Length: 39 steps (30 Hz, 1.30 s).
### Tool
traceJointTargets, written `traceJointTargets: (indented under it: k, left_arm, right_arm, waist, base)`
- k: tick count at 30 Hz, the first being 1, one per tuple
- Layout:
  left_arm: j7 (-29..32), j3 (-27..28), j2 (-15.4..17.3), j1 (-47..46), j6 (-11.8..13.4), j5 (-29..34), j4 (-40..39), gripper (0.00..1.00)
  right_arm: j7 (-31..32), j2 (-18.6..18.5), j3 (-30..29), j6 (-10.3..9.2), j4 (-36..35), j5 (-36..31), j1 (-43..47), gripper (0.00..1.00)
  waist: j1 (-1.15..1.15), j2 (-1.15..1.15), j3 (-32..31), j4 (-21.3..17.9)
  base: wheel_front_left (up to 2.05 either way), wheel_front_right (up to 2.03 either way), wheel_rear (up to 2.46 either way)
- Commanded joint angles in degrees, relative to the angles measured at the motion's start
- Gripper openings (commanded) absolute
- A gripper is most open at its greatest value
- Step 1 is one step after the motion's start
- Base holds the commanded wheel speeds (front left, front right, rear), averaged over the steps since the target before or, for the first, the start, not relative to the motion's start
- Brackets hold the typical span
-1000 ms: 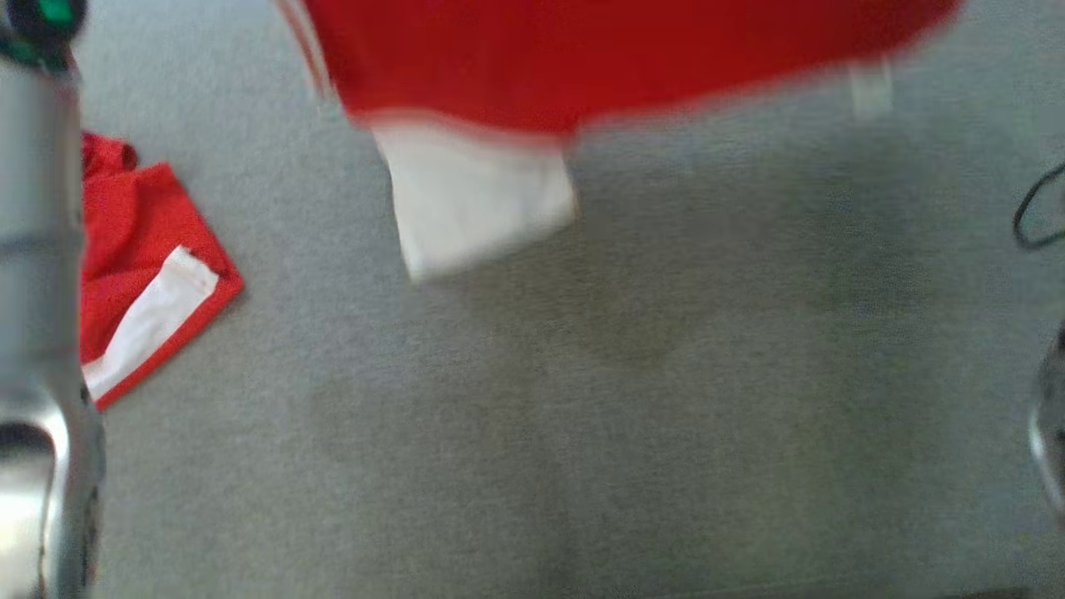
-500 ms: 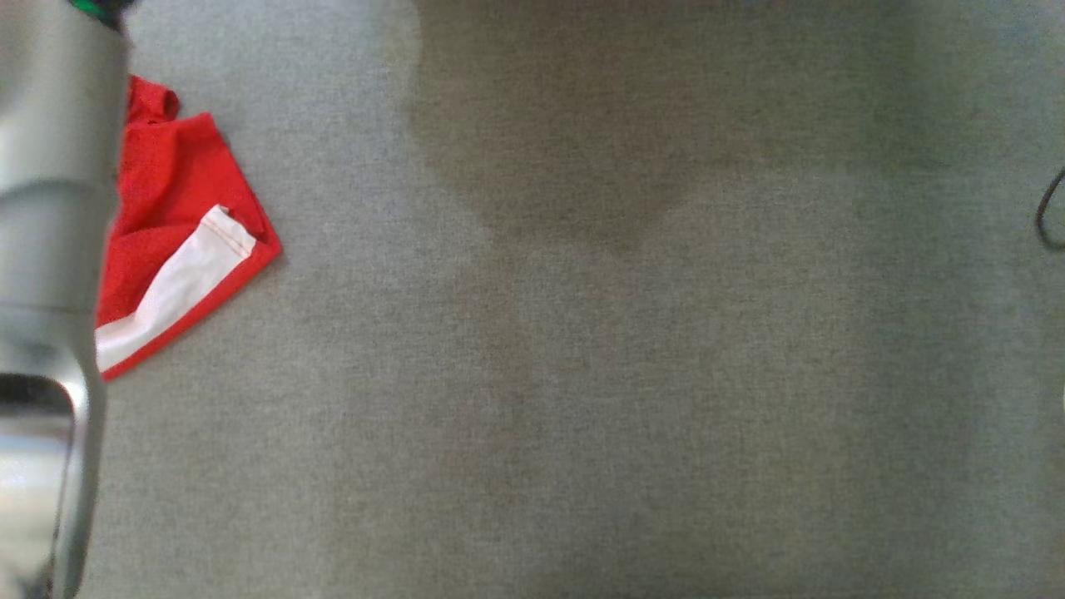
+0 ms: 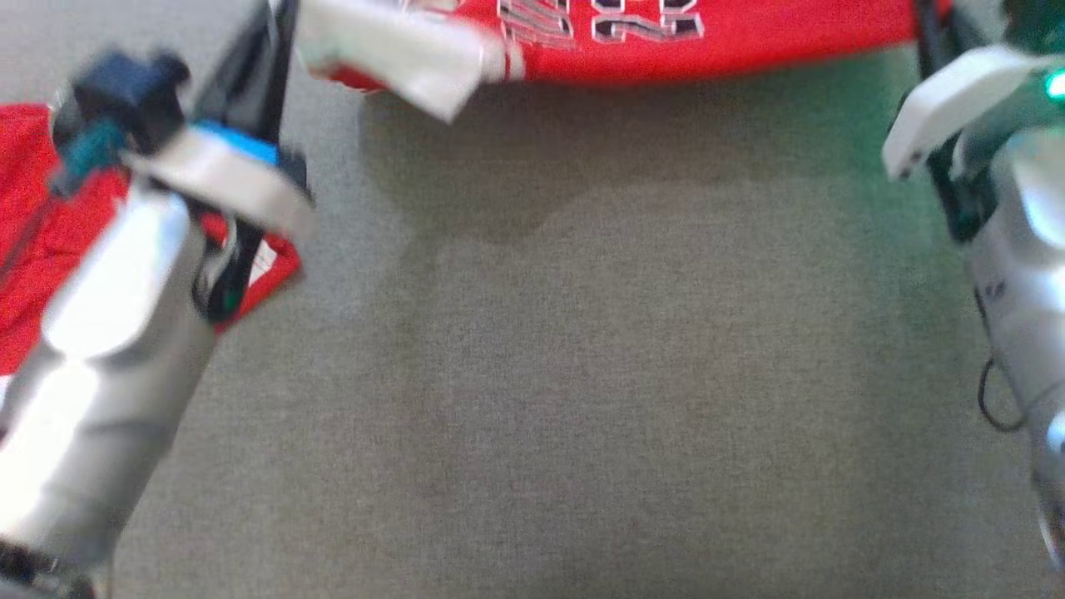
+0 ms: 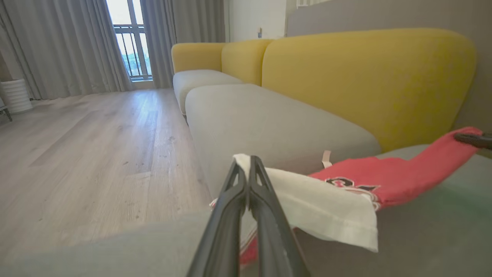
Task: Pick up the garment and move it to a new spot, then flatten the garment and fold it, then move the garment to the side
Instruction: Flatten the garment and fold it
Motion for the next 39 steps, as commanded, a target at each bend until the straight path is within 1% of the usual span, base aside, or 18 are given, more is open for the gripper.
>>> traceJointTargets:
  k: [1, 5, 9, 15, 20, 21, 25, 26, 32, 36, 39]
  left_arm:
    - [0.2, 0.2, 4.4, -0.2, 0.1, -0.6, -2.1, 0.0]
    - [1.4, -4.3, 7.5, 5.4, 0.1, -2.7, -4.2, 0.0]
    - [2.5, -7.3, 9.9, 9.9, 0.1, -4.2, -6.8, 0.0]
    - [3.6, -9.0, 12.3, 15.9, 0.2, -6.0, -10.3, 0.0]
    - [4.2, -9.5, 14.0, 20.2, 1.6, -7.0, -13.9, 0.0]
    - [5.2, -10.1, 14.9, 21.8, 1.9, -7.3, -15.9, 0.0]
    - [7.0, -10.7, 17.0, 25.1, 3.0, -8.2, -20.4, 0.0]
    - [7.0, -10.7, 17.0, 25.1, 3.0, -8.2, -20.4, 0.0]
    - [10.6, -11.7, 20.5, 30.5, 4.3, -11.0, -28.0, 0.0]
    - [14.1, -12.8, 23.7, 34.0, 4.5, -13.1, -34.0, 0.0]
    - [16.4, -13.5, 26.1, 36.1, 4.8, -14.6, -38.7, 0.0]
  right_arm:
    - [1.1, -0.4, 2.7, 0.43, -1.4, 1.8, 1.6, 0.0]
    - [5.1, -2.9, 10.4, 0.43, -3.8, 7.6, 7.3, 0.0]
    - [8.3, -7.2, 16.8, 0.43, -8.5, 14.5, 13.2, 0.0]
    - [11.6, -13.5, 24.3, 0.43, -16.3, 23.4, 20.9, 0.0]
    - [14.7, -17.6, 28.5, 0.43, -21.2, 29.1, 25.2, 0.0]
    - [16.1, -19.2, 30.0, 0.43, -23.1, 30.8, 26.5, 0.0]
    - [18.6, -22.1, 32.0, 0.43, -26.5, 34.8, 28.8, 0.0]
    - [18.6, -22.1, 32.0, 0.43, -26.5, 34.8, 28.8, 0.0]
    - [22.5, -26.0, 33.9, 0.43, -31.5, 40.1, 32.1, 0.0]
    - [25.7, -28.2, 33.5, 0.43, -34.1, 44.2, 34.5, 0.0]
    - [29.0, -30.4, 33.5, 0.43, -36.1, 45.6, 36.4, 0.0]
  waist:
    - [0.01, 0.0, -2.4, -0.2]
    - [0.01, 0.0, -5.5, 0.0]
    - [0.01, 0.0, -8.2, 0.4]
    - [0.01, 0.0, -11.5, 0.5]
    - [0.01, 0.0, -13.7, 0.5]
    - [0.01, 0.0, -14.5, 0.4]
    - [0.01, 0.0, -16.2, 0.2]
    - [0.01, 0.0, -16.2, 0.2]
    - [0.01, 0.0, -19.0, -0.1]
    - [0.01, 0.0, -20.3, -0.5]
    - [0.01, 0.0, -20.8, -0.7]
  base:
    - [0.0, 0.0, 0.0]
    - [0.0, 0.0, 0.0]
    - [0.0, 0.0, 0.0]
    - [0.0, 0.0, 0.0]
    - [0.0, 0.0, 0.0]
    - [0.0, 0.0, 0.0]
    - [0.0, 0.0, 0.0]
    - [0.0, 0.0, 0.0]
    - [0.0, 0.0, 0.0]
    - [0.0, 0.0, 0.0]
    - [0.0, 0.0, 0.0]
